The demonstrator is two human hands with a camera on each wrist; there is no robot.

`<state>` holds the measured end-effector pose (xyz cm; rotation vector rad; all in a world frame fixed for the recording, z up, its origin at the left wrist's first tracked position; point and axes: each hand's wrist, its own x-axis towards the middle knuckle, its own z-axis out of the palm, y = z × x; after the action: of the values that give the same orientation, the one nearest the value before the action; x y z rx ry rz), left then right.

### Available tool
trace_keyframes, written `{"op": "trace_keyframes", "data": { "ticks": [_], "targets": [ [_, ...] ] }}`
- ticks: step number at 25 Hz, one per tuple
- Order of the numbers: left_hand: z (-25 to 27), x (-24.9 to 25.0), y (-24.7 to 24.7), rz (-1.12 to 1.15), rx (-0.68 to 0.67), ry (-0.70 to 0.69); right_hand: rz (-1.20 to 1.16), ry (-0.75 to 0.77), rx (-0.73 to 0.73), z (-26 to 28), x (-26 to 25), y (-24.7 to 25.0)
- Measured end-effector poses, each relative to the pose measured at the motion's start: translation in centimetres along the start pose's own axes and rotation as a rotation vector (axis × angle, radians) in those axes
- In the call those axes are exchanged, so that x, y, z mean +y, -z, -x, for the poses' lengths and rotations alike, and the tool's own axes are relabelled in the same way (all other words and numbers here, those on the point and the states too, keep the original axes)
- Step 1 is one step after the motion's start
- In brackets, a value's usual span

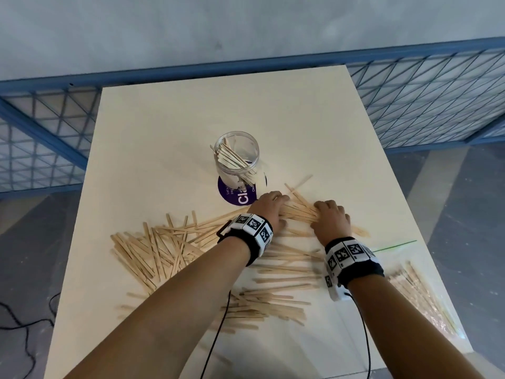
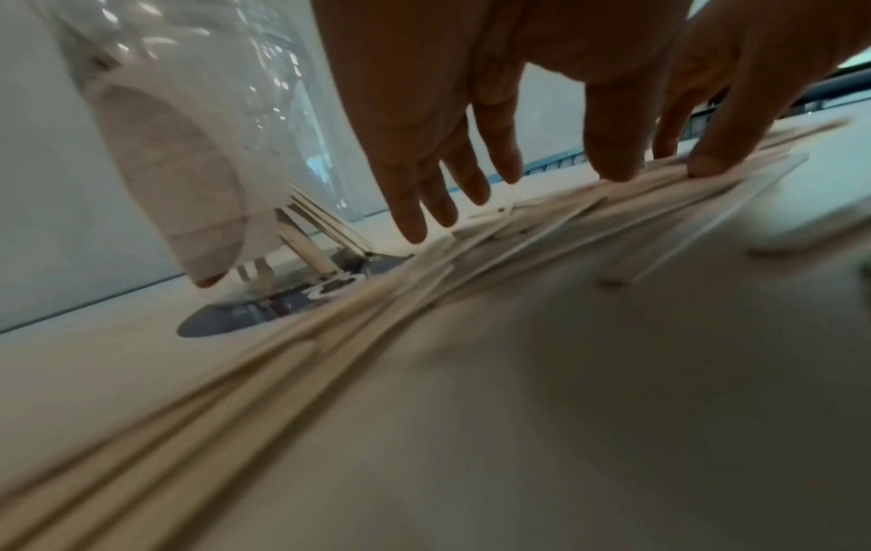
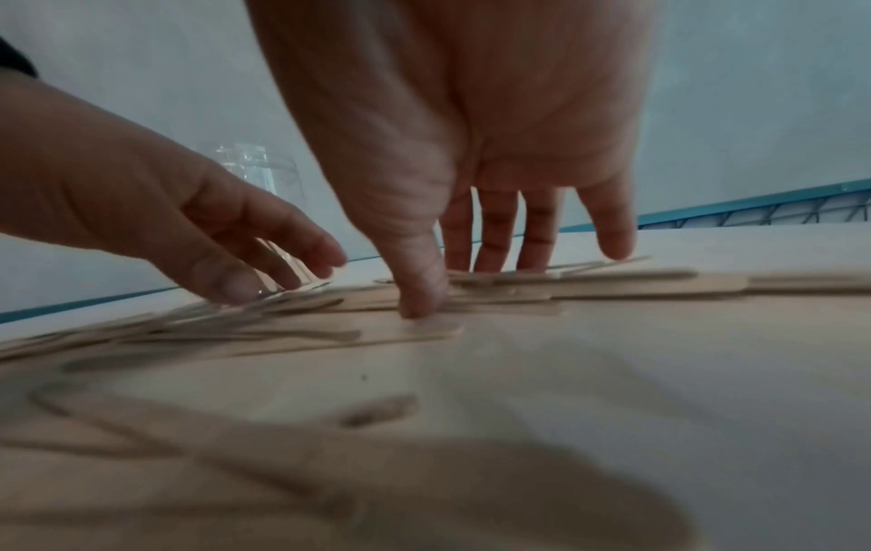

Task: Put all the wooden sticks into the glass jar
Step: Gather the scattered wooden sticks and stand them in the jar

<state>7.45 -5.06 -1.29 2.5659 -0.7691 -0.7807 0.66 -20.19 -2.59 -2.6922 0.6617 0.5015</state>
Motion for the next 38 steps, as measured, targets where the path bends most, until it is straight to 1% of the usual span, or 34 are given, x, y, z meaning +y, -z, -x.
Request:
{"op": "trace_keyframes", "data": {
  "ticks": [1,2,3,5,7,9,10,11,13,14,15,17,19,23,25,28,30,32,35,38],
  "targets": [
    [-0.4,0.4,-0.3,-0.085,-0.056,0.007,-0.029,0.006,-0.007,0.0,0.0,-0.1],
    [-0.7,0.6,-0.7,-0.165,-0.072,0.013,-0.062,0.011,-0.017,0.0,0.2,-0.1],
    [-0.8,0.7,-0.9,-0.213,-0.057,0.011,-0.089,0.014,-0.028,0.0,0.4,-0.2],
    [-0.8,0.4,-1.2,-0.211,-0.026,0.014,-0.115,0.021,-0.044,0.0,1.0,0.0],
    [-0.5,-0.4,-1.2,-0.164,-0.025,0.043,-0.094,0.037,-0.049,0.1,1.4,0.2],
    [-0.4,-1.0,-0.9,-0.134,-0.027,0.087,-0.008,0.062,-0.053,0.2,1.6,0.2],
    [-0.2,-0.9,-0.8,-0.154,-0.036,0.093,0.045,0.082,-0.056,0.3,1.6,0.1],
    [0.0,-0.8,-0.7,-0.2,-0.041,0.077,0.091,0.11,-0.059,0.4,1.5,0.0],
    [0.3,-0.4,-0.9,-0.294,-0.049,-0.001,0.161,0.176,-0.067,0.4,1.5,-0.3],
    [0.5,-0.2,-1.0,-0.304,-0.06,-0.031,0.186,0.204,-0.067,0.5,1.4,-0.5],
    [0.6,0.0,-1.0,-0.29,-0.078,-0.037,0.206,0.224,-0.063,0.6,1.4,-0.7],
    [0.8,0.2,-1.0,-0.243,-0.12,-0.002,0.236,0.242,-0.05,0.8,1.1,-0.7],
    [1.0,0.2,-0.7,-0.25,-0.146,0.015,0.253,0.257,-0.033,1.1,0.7,-0.4],
    [1.7,-0.5,0.1,-0.267,-0.115,0.003,0.253,0.32,-0.016,1.5,-0.2,0.4],
    [2.1,-1.2,0.4,-0.256,-0.128,0.01,0.265,0.348,-0.013,1.7,-0.7,0.7],
    [2.8,-2.4,0.8,-0.144,-0.168,0.075,0.253,0.346,-0.059,1.9,-1.4,1.0],
    [3.5,-3.1,1.1,-0.013,-0.121,0.085,0.217,0.315,-0.087,2.2,-1.5,1.3],
    [4.4,-3.4,1.4,0.072,-0.052,0.066,0.166,0.271,-0.103,2.4,-1.3,1.4],
    [5.3,-3.0,1.6,0.188,0.062,0.026,0.104,0.223,-0.105,3.2,-1.0,1.7],
    [4.8,-2.6,1.6,0.349,0.205,0.004,0.052,0.204,-0.092,3.7,-1.0,1.9]
  ]
}}
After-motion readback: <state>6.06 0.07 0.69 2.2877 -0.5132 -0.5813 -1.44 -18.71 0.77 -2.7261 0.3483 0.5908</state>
